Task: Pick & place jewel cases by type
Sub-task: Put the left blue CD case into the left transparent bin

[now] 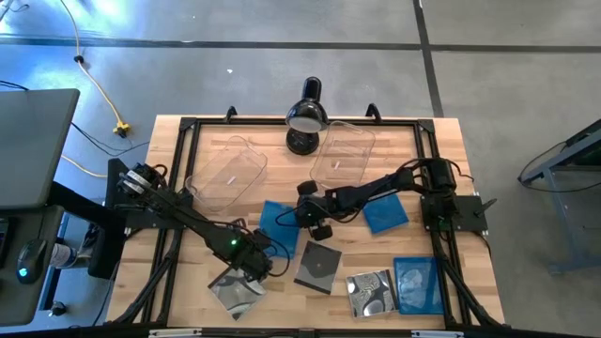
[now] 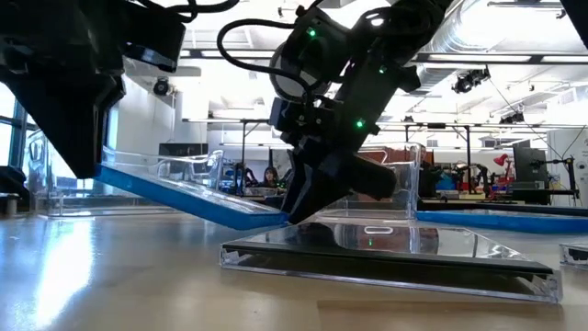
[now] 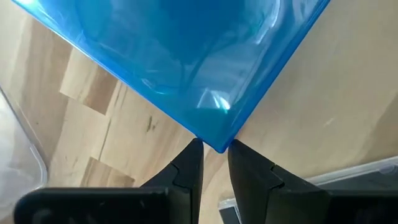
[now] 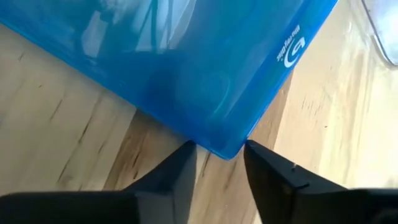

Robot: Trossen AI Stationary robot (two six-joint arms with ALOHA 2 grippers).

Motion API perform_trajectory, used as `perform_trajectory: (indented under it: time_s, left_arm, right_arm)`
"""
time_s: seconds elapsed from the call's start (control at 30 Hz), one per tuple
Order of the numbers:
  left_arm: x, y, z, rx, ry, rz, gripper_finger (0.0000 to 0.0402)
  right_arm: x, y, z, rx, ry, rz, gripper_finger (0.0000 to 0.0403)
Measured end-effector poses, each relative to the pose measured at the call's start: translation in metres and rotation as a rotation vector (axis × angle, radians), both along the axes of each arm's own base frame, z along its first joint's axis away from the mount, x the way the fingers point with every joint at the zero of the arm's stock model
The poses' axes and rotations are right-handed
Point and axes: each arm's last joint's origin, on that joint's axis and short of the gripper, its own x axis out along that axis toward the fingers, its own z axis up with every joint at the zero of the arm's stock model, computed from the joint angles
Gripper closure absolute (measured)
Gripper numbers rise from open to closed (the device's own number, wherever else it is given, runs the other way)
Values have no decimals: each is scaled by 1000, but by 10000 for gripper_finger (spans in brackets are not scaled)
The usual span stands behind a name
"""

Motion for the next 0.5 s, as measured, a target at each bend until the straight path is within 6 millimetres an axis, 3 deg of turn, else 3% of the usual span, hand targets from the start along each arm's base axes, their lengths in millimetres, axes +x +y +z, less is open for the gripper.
perform_trajectory:
  time_s: [0.2, 0.5]
  left_arm:
    - [0, 1, 0, 44, -18, 3, 333]
    - [0, 2, 1, 92, -38, -3, 333]
  right_arm:
    - [1, 0, 0, -21, -8, 16, 225]
    - [3, 1, 1, -17, -40, 52, 221]
